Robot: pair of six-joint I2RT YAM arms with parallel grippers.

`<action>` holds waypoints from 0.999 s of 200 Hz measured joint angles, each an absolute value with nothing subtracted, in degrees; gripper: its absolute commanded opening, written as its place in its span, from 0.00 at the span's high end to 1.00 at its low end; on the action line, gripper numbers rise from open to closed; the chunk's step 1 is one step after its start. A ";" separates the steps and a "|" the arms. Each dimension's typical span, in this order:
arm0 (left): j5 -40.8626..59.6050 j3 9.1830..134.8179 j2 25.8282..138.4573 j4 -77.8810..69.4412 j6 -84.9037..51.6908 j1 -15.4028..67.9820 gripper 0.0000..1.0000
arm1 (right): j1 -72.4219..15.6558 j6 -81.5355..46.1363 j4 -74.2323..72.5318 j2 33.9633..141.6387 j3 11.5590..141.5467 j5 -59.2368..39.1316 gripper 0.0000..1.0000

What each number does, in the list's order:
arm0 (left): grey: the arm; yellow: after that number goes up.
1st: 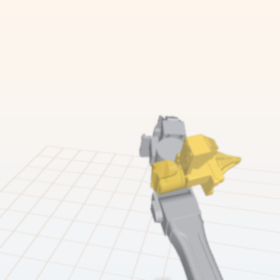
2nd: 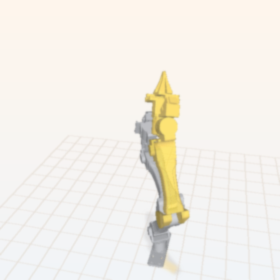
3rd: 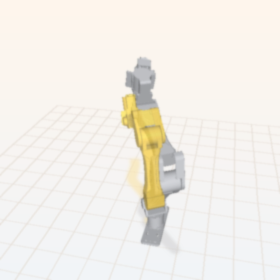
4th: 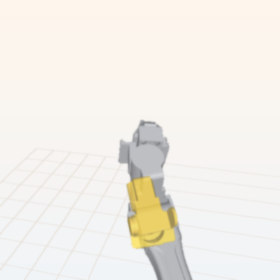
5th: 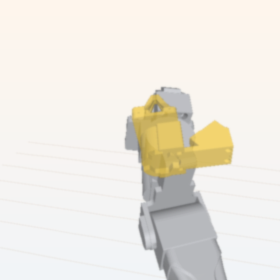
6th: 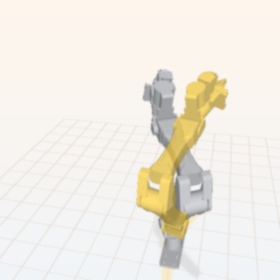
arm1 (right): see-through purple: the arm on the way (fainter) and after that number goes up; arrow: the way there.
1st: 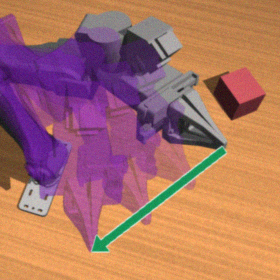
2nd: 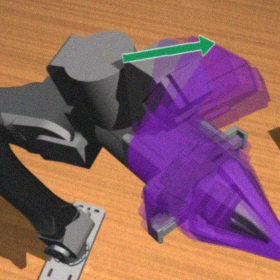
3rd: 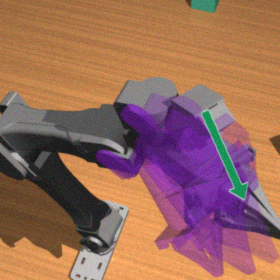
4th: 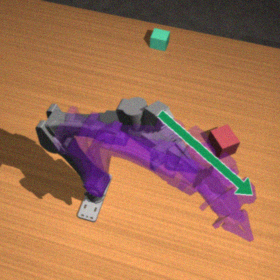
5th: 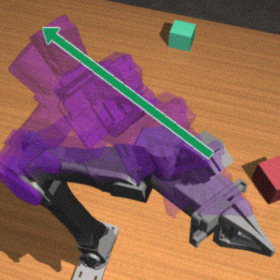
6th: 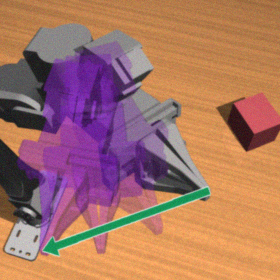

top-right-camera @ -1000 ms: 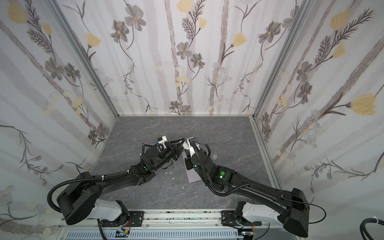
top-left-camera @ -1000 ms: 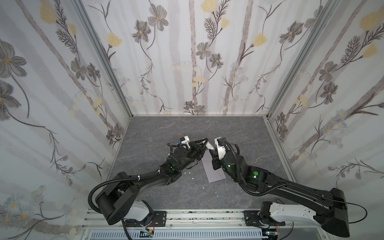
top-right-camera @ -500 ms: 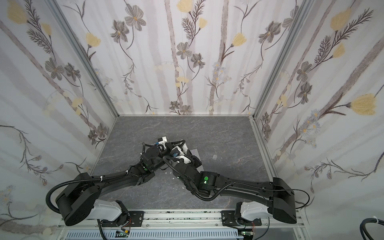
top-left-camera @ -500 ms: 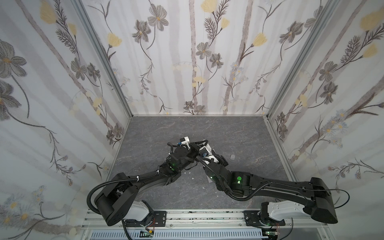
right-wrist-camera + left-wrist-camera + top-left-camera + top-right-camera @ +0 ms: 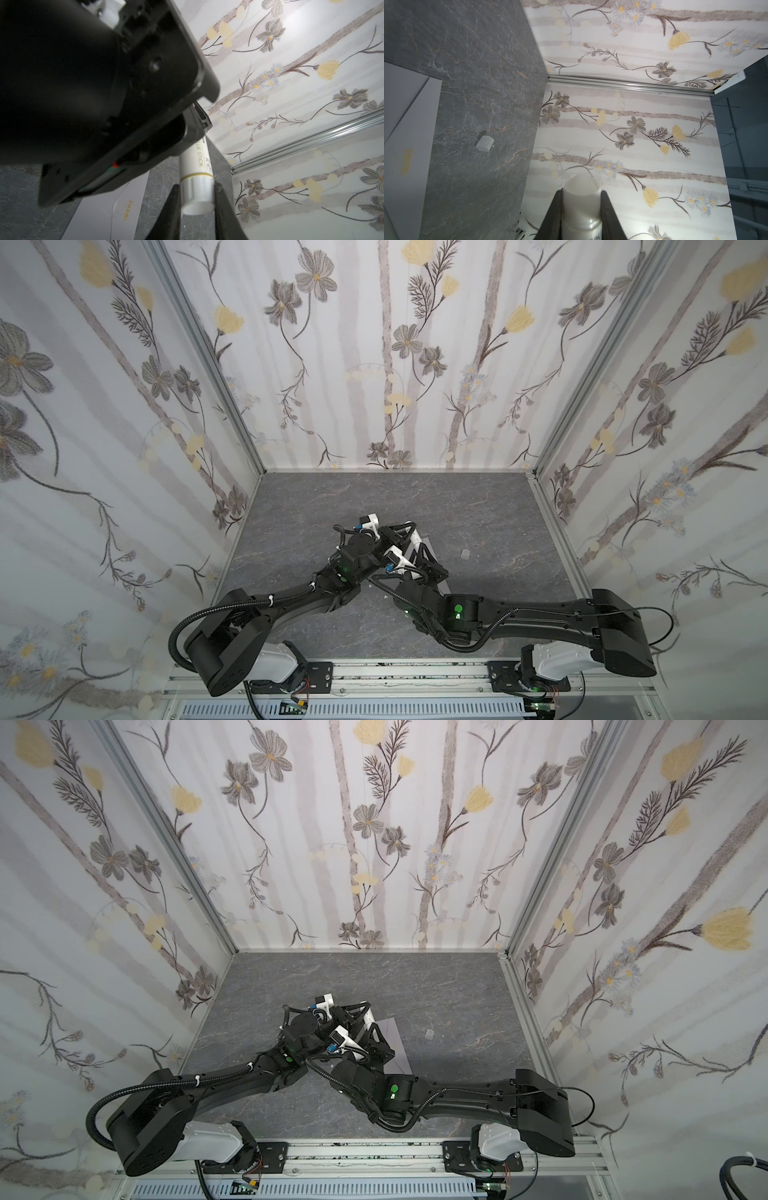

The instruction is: Place the letter into the envelope and seal it

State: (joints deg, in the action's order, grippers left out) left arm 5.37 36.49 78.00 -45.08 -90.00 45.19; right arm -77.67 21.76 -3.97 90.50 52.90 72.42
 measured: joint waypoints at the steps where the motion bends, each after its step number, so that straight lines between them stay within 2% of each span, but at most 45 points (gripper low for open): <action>1: 5.37 36.49 78.00 -45.08 -90.00 45.19 1.00 | -77.69 21.85 -4.01 90.50 52.88 72.44 0.85; 17: 5.32 36.47 77.73 -45.01 -89.86 45.19 1.00 | -77.78 22.24 -4.58 90.50 52.82 72.58 0.75; 41: 5.17 36.36 77.25 -45.08 -89.97 45.34 1.00 | -77.76 21.39 -4.08 89.82 53.17 72.23 0.54; 53: 4.67 36.27 76.58 -46.04 -90.02 45.41 1.00 | -77.67 19.62 -1.67 89.17 54.35 70.08 0.48; 118: -0.40 36.10 74.83 -47.88 -88.20 44.93 1.00 | -75.50 -2.35 5.69 78.30 56.31 51.94 0.43; 165: -3.42 36.10 74.17 -47.92 -86.04 44.84 1.00 | -65.73 -20.32 3.46 64.03 47.92 34.57 0.39; 200: -7.14 36.10 72.99 -48.25 -84.31 45.63 1.00 | -59.27 -31.22 -4.95 56.93 39.35 25.74 0.34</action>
State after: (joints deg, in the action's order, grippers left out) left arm -7.14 36.10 72.99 -48.25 -84.31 45.63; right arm -59.27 -31.22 -4.95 56.93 39.35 25.74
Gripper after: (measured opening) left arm 0.216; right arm 0.653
